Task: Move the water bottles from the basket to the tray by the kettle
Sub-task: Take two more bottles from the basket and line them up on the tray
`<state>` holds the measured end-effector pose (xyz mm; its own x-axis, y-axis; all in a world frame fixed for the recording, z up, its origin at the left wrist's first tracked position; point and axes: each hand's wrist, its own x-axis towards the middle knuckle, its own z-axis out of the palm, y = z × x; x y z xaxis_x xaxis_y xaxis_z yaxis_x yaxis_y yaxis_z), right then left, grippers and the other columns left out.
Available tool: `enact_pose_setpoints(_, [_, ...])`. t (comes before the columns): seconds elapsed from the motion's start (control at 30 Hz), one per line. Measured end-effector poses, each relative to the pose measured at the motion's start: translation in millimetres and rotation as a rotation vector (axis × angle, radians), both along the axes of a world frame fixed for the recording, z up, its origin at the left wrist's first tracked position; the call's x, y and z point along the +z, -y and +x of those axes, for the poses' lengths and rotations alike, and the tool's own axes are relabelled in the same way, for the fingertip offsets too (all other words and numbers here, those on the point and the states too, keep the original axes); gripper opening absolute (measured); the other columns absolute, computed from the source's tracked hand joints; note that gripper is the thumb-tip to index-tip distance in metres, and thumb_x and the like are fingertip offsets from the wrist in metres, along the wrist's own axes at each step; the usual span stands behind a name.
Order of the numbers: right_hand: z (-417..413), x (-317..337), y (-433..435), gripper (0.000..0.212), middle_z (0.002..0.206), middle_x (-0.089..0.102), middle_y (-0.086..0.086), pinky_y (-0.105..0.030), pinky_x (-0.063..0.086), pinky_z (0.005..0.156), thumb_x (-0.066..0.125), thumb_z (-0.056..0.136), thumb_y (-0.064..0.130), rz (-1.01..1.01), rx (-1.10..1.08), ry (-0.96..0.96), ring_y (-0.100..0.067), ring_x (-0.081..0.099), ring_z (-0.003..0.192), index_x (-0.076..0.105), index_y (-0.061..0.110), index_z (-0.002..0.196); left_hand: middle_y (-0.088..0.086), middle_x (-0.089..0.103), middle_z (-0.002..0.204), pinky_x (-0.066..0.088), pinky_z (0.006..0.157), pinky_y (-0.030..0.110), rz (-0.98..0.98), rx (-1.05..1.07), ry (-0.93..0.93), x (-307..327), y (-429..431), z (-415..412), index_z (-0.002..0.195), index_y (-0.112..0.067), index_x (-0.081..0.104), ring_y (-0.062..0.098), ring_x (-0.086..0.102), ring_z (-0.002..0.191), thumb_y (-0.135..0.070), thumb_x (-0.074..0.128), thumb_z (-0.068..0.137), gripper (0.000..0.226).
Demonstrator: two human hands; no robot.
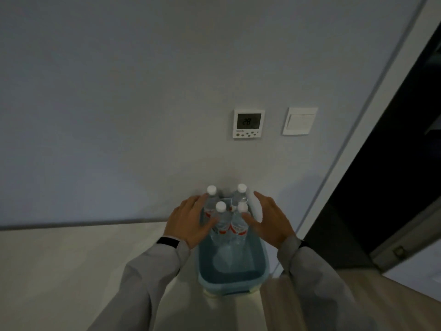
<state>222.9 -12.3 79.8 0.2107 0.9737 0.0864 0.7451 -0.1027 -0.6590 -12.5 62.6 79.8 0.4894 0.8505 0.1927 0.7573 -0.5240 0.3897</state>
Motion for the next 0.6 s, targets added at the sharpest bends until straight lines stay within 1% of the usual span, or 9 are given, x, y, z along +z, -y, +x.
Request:
enact_pose_setpoints(0.03, [3, -10, -3, 0.064, 0.133, 0.056, -0.003, -0.045, 0.051, 0.097, 0.057, 0.085, 0.061, -0.043, 0.006, -0.019, -0.027, 0.056, 0.122, 0.04, 0.029, 0.138, 0.005, 0.05, 0.14, 0.043, 0.099, 0.038, -0.039, 0.004, 0.001, -9, 0, 6, 0.146, -0.024, 0.034, 0.029, 0.049, 0.124, -0.057, 0.054, 0.088, 0.07])
enact_pose_setpoints(0.13, [11, -41, -10, 0.078, 0.146, 0.046, -0.002, -0.043, 0.045, 0.104, 0.056, 0.083, 0.066, -0.16, -0.025, -0.037, -0.026, 0.048, 0.131, 0.028, 0.032, 0.147, 0.008, 0.051, 0.137, 0.045, 0.096, 0.038, -0.151, 0.007, 0.027, -33, -3, 24, 0.145, -0.025, 0.034, 0.031, 0.051, 0.122, -0.056, 0.058, 0.085, 0.071])
enact_pose_setpoints(0.17, [13, -50, -12, 0.081, 0.147, 0.044, -0.001, -0.04, 0.044, 0.104, 0.055, 0.08, 0.07, -0.177, -0.031, -0.052, -0.026, 0.047, 0.131, 0.028, 0.033, 0.147, 0.008, 0.05, 0.14, 0.046, 0.096, 0.039, -0.187, 0.01, 0.047, -40, -4, 29, 0.146, -0.027, 0.032, 0.032, 0.05, 0.123, -0.057, 0.059, 0.084, 0.074])
enact_pose_setpoints(0.23, [17, -63, -14, 0.089, 0.145, 0.046, -0.002, -0.035, 0.042, 0.099, 0.052, 0.07, 0.081, -0.189, -0.04, -0.101, -0.026, 0.05, 0.128, 0.03, 0.035, 0.144, 0.006, 0.044, 0.147, 0.048, 0.097, 0.042, -0.258, 0.027, 0.098, -50, -7, 37, 0.147, -0.033, 0.026, 0.032, 0.049, 0.126, -0.06, 0.061, 0.082, 0.078])
enact_pose_setpoints(0.3, [22, -73, -17, 0.097, 0.143, 0.048, -0.004, -0.035, 0.041, 0.099, 0.054, 0.065, 0.083, -0.19, -0.031, -0.131, -0.027, 0.051, 0.128, 0.03, 0.035, 0.145, 0.003, 0.039, 0.151, 0.049, 0.097, 0.045, -0.309, 0.048, 0.139, -59, -10, 44, 0.145, -0.038, 0.025, 0.032, 0.049, 0.128, -0.064, 0.061, 0.08, 0.079])
enact_pose_setpoints(0.37, [26, -81, -20, 0.098, 0.142, 0.049, -0.005, -0.033, 0.04, 0.101, 0.059, 0.063, 0.08, -0.183, -0.01, -0.155, -0.027, 0.051, 0.129, 0.032, 0.034, 0.145, 0.003, 0.039, 0.151, 0.048, 0.098, 0.049, -0.358, 0.074, 0.183, -68, -12, 47, 0.143, -0.041, 0.023, 0.032, 0.049, 0.128, -0.066, 0.062, 0.077, 0.081])
enact_pose_setpoints(0.43, [27, -88, -25, 0.094, 0.141, 0.05, -0.004, -0.028, 0.038, 0.101, 0.064, 0.064, 0.075, -0.183, 0.013, -0.172, -0.024, 0.051, 0.128, 0.035, 0.034, 0.144, 0.002, 0.042, 0.149, 0.047, 0.099, 0.051, -0.402, 0.106, 0.226, -76, -15, 49, 0.14, -0.043, 0.026, 0.032, 0.051, 0.127, -0.071, 0.063, 0.073, 0.082])
enact_pose_setpoints(0.53, [26, -98, -34, 0.082, 0.139, 0.052, -0.005, -0.025, 0.038, 0.1, 0.078, 0.075, 0.05, -0.188, 0.055, -0.15, -0.025, 0.053, 0.127, 0.038, 0.03, 0.144, 0.001, 0.049, 0.144, 0.048, 0.099, 0.049, -0.43, 0.14, 0.253, -85, -19, 51, 0.137, -0.042, 0.033, 0.03, 0.053, 0.125, -0.07, 0.067, 0.07, 0.081])
enact_pose_setpoints(0.6, [27, -102, -40, 0.08, 0.137, 0.054, -0.004, -0.022, 0.037, 0.097, 0.08, 0.075, 0.044, -0.175, 0.073, -0.152, -0.023, 0.054, 0.125, 0.041, 0.027, 0.142, 0.0, 0.052, 0.141, 0.048, 0.098, 0.046, -0.446, 0.146, 0.276, -90, -22, 51, 0.136, -0.039, 0.036, 0.027, 0.055, 0.122, -0.066, 0.071, 0.069, 0.08])
